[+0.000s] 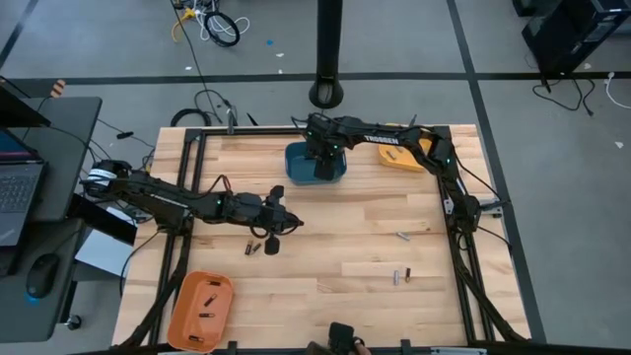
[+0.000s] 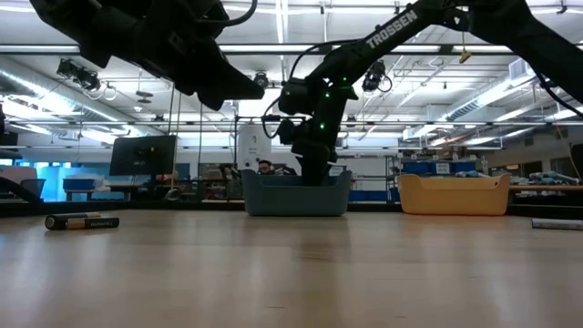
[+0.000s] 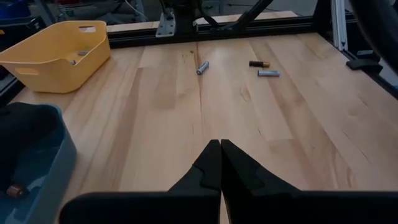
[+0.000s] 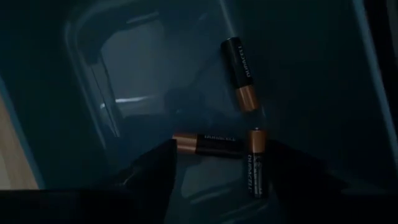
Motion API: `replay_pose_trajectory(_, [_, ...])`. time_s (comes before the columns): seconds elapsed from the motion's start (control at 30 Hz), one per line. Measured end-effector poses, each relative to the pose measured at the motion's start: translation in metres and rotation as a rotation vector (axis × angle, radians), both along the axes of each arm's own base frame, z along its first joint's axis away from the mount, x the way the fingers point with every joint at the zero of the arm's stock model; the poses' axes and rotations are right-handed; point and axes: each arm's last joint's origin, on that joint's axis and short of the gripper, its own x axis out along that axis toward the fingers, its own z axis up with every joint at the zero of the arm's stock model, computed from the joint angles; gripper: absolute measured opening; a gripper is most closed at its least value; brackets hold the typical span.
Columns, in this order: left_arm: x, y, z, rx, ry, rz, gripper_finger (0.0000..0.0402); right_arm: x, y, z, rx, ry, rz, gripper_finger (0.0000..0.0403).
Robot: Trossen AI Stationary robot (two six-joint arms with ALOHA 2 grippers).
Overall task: Sort batteries
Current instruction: Put the large black battery into the blue bin, then put the small black battery into the orange bin
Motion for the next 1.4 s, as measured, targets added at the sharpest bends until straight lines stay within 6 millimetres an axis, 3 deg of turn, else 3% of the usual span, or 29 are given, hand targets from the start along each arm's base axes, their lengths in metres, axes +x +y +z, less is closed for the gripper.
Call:
replay_pose_trajectory(0.23, [0.000, 0.000, -0.001, -0.016, 0.012, 0.006, 0.0005, -0.001, 0.004, 0.004, -0.008, 0.012, 0.030, 0.0182])
replay_pose_trajectory(0.5, [-0.003, 0.000, -0.003, -0.057, 0.055, 0.016, 0.0005, -0.009, 0.045, 0.062, -0.052, -0.024, 0.173, 0.0017])
replay_pose_trajectory(0.63, [-0.005, -0.003, 0.003, -0.074, 0.132, 0.020, 0.0005, -0.014, 0.077, 0.076, -0.071, -0.069, 0.238, 0.0013])
replay_pose_trajectory(0.73, [-0.005, -0.009, 0.010, -0.083, 0.197, 0.012, 0.0005, -0.021, 0.103, 0.069, -0.074, -0.114, 0.279, 0.0007])
replay_pose_trajectory(1.07, [-0.015, -0.028, 0.027, -0.262, 0.495, 0.120, 0.0005, -0.081, 0.183, 0.052, -0.026, -0.370, 0.258, 0.0007])
replay_pose_trajectory(1.23, [-0.028, -0.034, 0.020, -0.352, 0.650, 0.228, 0.0005, -0.108, 0.213, 0.050, -0.038, -0.481, 0.258, 0.0007])
replay_pose_trajectory(1.4, [-0.030, -0.039, 0.008, -0.416, 0.745, 0.325, 0.0006, -0.123, 0.227, 0.046, -0.037, -0.562, 0.246, 0.0008])
